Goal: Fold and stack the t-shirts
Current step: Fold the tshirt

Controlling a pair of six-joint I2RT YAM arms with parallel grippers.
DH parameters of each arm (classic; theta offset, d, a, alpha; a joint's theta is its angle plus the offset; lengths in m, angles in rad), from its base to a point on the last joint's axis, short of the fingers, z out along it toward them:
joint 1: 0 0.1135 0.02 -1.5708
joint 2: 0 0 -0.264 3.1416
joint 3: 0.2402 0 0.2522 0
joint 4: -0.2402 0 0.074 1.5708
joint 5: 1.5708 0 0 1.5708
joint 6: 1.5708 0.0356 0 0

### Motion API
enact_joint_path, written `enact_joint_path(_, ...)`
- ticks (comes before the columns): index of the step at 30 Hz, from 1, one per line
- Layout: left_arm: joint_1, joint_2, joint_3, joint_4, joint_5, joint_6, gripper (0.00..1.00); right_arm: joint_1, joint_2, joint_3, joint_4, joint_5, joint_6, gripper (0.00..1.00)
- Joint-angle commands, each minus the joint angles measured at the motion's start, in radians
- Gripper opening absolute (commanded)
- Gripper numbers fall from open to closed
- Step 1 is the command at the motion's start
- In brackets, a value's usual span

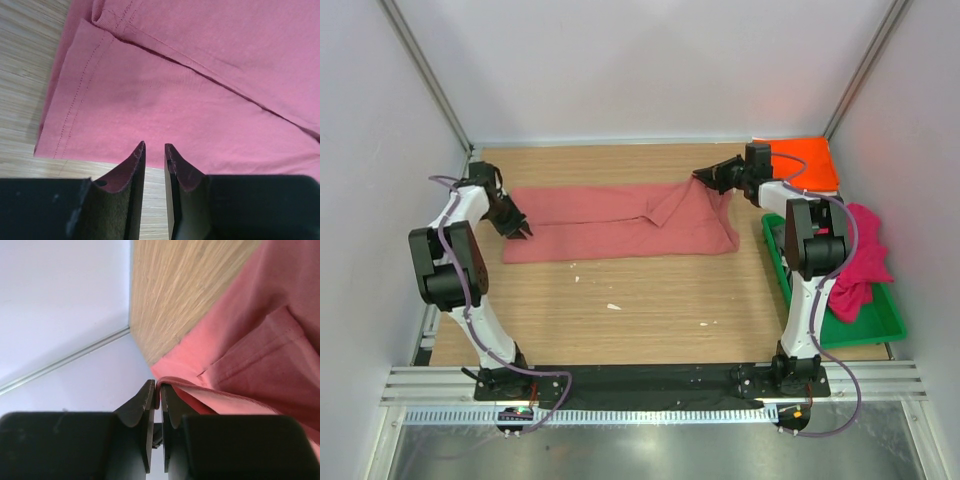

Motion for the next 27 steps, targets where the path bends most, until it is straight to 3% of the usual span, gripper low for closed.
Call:
enact_joint_path(1,0.006,0.013,0.027,0.011,0.018,-0.005,0.22,-0.001,-0.003,0.064,0.001,0.002,-0.084,0.16)
enact_joint_path(8,0.003,0.071,0.046,0.042,0.062,-0.035,0.22,-0.001,0.004,0.104,-0.084,-0.021,-0.164,0.23)
enact_joint_path(12,-0.046,0.044,0.041,0.09,0.16,-0.086,0.43,-0.001,-0.016,0.11,-0.177,-0.03,-0.267,0.27)
enact_joint_path(15,-0.165,0.035,0.027,0.181,0.252,-0.162,0.48,-0.002,-0.011,0.118,-0.228,-0.056,-0.319,0.29)
enact_joint_path(19,-0.344,0.051,-0.061,0.554,0.363,-0.395,0.45,-0.002,-0.019,0.119,-0.275,-0.064,-0.388,0.31)
enact_joint_path(22,-0.453,0.114,-0.083,0.812,0.377,-0.546,0.33,-0.002,-0.012,0.136,-0.314,-0.078,-0.438,0.31)
enact_joint_path(24,-0.512,0.148,-0.071,0.927,0.357,-0.609,0.32,-0.004,-0.019,0.15,-0.354,-0.061,-0.503,0.31)
enact_joint_path(27,-0.571,0.217,-0.03,0.973,0.301,-0.68,0.35,-0.006,-0.025,0.177,-0.426,-0.015,-0.573,0.32)
